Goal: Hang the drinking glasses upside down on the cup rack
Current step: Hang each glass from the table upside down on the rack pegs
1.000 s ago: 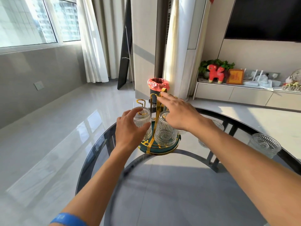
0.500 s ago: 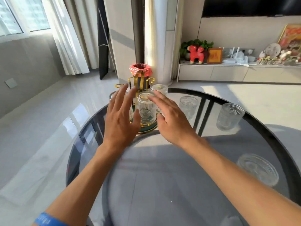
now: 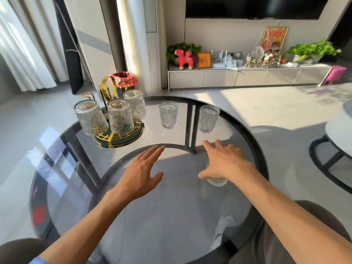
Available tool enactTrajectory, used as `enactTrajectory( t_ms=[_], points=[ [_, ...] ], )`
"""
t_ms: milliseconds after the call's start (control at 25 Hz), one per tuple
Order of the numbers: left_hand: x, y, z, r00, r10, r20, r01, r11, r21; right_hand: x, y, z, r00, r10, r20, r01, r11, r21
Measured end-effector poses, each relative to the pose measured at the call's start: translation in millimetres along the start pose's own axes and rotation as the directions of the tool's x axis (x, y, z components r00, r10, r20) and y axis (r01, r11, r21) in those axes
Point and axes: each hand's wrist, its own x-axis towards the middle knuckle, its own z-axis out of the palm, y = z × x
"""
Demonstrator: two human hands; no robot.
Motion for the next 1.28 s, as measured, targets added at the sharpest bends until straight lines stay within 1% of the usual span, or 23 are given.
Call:
enactTrajectory(
  t_ms=[80, 160, 200, 240, 280, 320, 360, 400, 440, 480, 520, 560, 640, 760, 840, 920, 1000, 1040, 1080, 1160, 1200, 1240, 1280],
  points=[
    [-3, 1, -1, 0.999, -0.049, -0.005, 0.049, 0.999, -0.014, 0, 3, 0, 0.999, -0.024, -0.040, 0.026, 0.999, 0.034],
    [-5, 1, -1, 0.989, -0.142, 0.030, 0.144, 0.987, -0.069, 0, -1, 0, 0.992, -0.067, -0.110, 0.082, 0.987, 0.138],
    [-6, 1, -2, 0.972, -0.220, 0.080, 0.229, 0.962, -0.151, 0, -6, 0, 0.990, -0.075, -0.123, 0.102, 0.967, 0.232],
    [-7, 3, -5, 0.940, -0.298, 0.163, 0.334, 0.902, -0.273, 0, -13, 0, 0.990, -0.065, -0.123, 0.106, 0.923, 0.370],
    [-7, 5, -9, 0.898, -0.353, 0.264, 0.435, 0.802, -0.409, 1, -22, 0, 0.993, -0.039, -0.115, 0.097, 0.822, 0.561],
    [-6, 6, -14, 0.856, -0.379, 0.352, 0.516, 0.674, -0.529, 1, -31, -1, 0.995, -0.014, -0.102, 0.087, 0.642, 0.762],
    [-6, 6, -20, 0.826, -0.384, 0.413, 0.563, 0.538, -0.627, 2, -41, -2, 0.996, -0.002, -0.092, 0.084, 0.414, 0.906],
    [-5, 6, -26, 0.812, -0.378, 0.445, 0.577, 0.404, -0.710, 4, -52, -3, 0.996, 0.001, -0.086, 0.084, 0.202, 0.976],
    [-5, 4, -32, 0.811, -0.373, 0.450, 0.561, 0.277, -0.780, 7, -63, -5, 0.996, 0.008, -0.088, 0.087, 0.057, 0.995],
    [-4, 4, -37, 0.816, -0.382, 0.434, 0.527, 0.181, -0.830, 9, -72, -7, 0.995, 0.014, -0.094, 0.095, -0.045, 0.995],
    [-2, 4, -43, 0.819, -0.408, 0.402, 0.487, 0.124, -0.865, 10, -81, -9, 0.994, 0.015, -0.104, 0.105, -0.120, 0.987],
    [0, 0, -48, 0.820, -0.447, 0.357, 0.448, 0.112, -0.887, 12, -92, -12, 0.993, 0.004, -0.114, 0.113, -0.177, 0.978],
    [1, -5, -58, 0.804, -0.535, 0.257, 0.380, 0.130, -0.916, 17, -110, -16, 0.991, -0.020, -0.134, 0.126, -0.233, 0.964],
    [0, -11, -63, 0.747, -0.637, 0.192, 0.318, 0.088, -0.944, 24, -128, -19, 0.987, -0.055, -0.153, 0.135, -0.251, 0.959],
    [2, -11, -71, 0.705, -0.696, 0.138, 0.272, 0.085, -0.958, 31, -138, -21, 0.979, -0.097, -0.178, 0.149, -0.253, 0.956],
    [8, -15, -87, 0.678, -0.735, -0.008, 0.158, 0.157, -0.975, 41, -147, -33, 0.954, -0.172, -0.246, 0.207, -0.215, 0.954],
    [20, -33, -119, 0.627, -0.736, -0.254, -0.005, 0.322, -0.947, 67, -164, -61, 0.918, -0.199, -0.344, 0.317, -0.155, 0.936],
    [23, -39, -133, 0.600, -0.718, -0.352, -0.054, 0.403, -0.914, 75, -168, -73, 0.893, -0.180, -0.413, 0.407, -0.071, 0.911],
    [24, -44, -147, 0.580, -0.698, -0.420, -0.079, 0.464, -0.882, 82, -172, -85, 0.855, -0.153, -0.495, 0.507, 0.046, 0.861],
    [27, -61, -171, 0.545, -0.657, -0.522, -0.107, 0.563, -0.820, 98, -186, -103, 0.734, -0.179, -0.655, 0.670, 0.342, 0.659],
    [32, -73, -182, 0.527, -0.645, -0.554, -0.089, 0.606, -0.791, 109, -194, -110, 0.680, -0.251, -0.689, 0.705, 0.481, 0.521],
    [40, -89, -194, 0.514, -0.634, -0.577, -0.055, 0.648, -0.760, 124, -205, -118, 0.656, -0.336, -0.676, 0.707, 0.588, 0.393],
    [51, -106, -202, 0.511, -0.625, -0.590, -0.005, 0.684, -0.729, 138, -215, -125, 0.663, -0.403, -0.631, 0.683, 0.670, 0.291]
  ],
)
